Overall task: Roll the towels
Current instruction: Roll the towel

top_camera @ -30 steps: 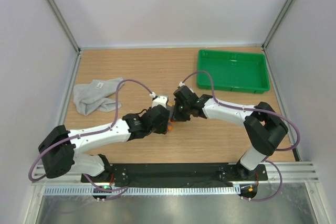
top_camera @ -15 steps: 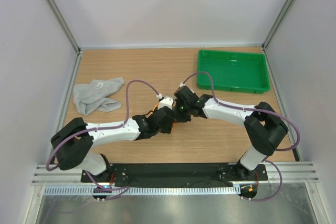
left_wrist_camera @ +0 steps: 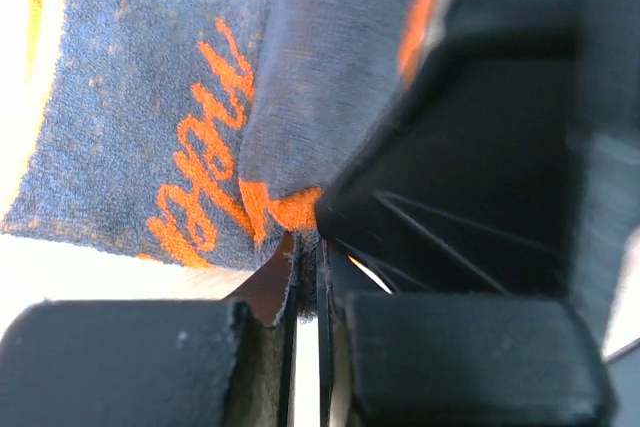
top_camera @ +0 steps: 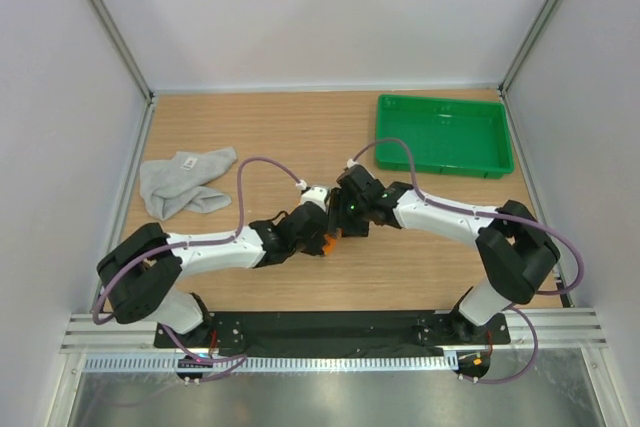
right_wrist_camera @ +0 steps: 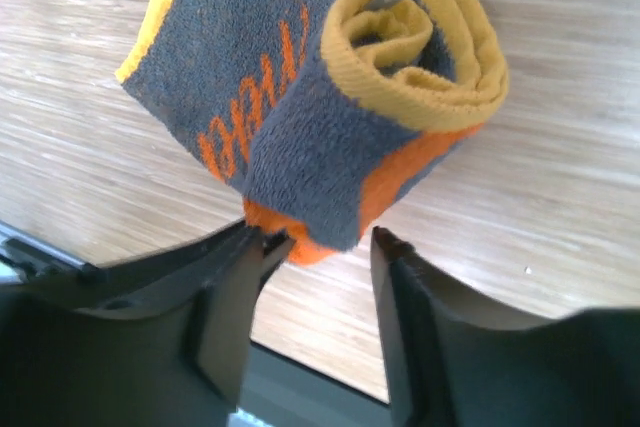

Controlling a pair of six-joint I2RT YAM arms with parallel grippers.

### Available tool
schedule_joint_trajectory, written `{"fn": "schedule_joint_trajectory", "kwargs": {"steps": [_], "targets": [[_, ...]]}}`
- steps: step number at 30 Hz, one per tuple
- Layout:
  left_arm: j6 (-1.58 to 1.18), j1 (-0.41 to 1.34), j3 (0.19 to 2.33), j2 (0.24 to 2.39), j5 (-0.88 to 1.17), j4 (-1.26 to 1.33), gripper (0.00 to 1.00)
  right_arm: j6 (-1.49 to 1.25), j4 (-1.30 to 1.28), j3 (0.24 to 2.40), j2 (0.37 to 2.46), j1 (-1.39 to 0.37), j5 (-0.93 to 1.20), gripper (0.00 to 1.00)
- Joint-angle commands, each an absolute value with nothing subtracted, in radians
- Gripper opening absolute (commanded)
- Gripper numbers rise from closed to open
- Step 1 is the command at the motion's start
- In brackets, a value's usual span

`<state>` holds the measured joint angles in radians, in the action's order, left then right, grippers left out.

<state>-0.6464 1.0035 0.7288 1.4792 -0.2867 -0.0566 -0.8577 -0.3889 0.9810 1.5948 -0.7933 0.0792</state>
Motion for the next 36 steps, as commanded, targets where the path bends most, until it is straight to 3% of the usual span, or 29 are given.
{"fn": "schedule_joint_trajectory", "kwargs": {"steps": [1, 8, 16, 24, 36], "targets": [[-0.67, 0.931, 0.747, 1.456, -0.143, -0.041, 0.0, -0.818, -0.397, 0.959, 1.526, -0.775, 0.061, 0.61], [-0.739, 0.738, 0.781, 1.489, 0.19, -0.034, 0.0, -0.781, -0.31, 0.873, 1.356, -0.749, 0.069, 0.77], [-0.857, 0.494, 0.851, 1.657, 0.495, -0.095, 0.0, -0.787, -0.131, 0.813, 1.379, -0.72, 0.144, 0.8], [-0.857, 0.379, 0.887, 1.814, 0.537, -0.141, 0.0, -0.807, 0.116, 0.818, 1.537, -0.661, 0.207, 0.79], [-0.812, 0.377, 0.943, 1.844, 0.496, -0.222, 0.02, -0.782, 0.141, 0.966, 1.778, -0.649, 0.157, 0.7]]}}
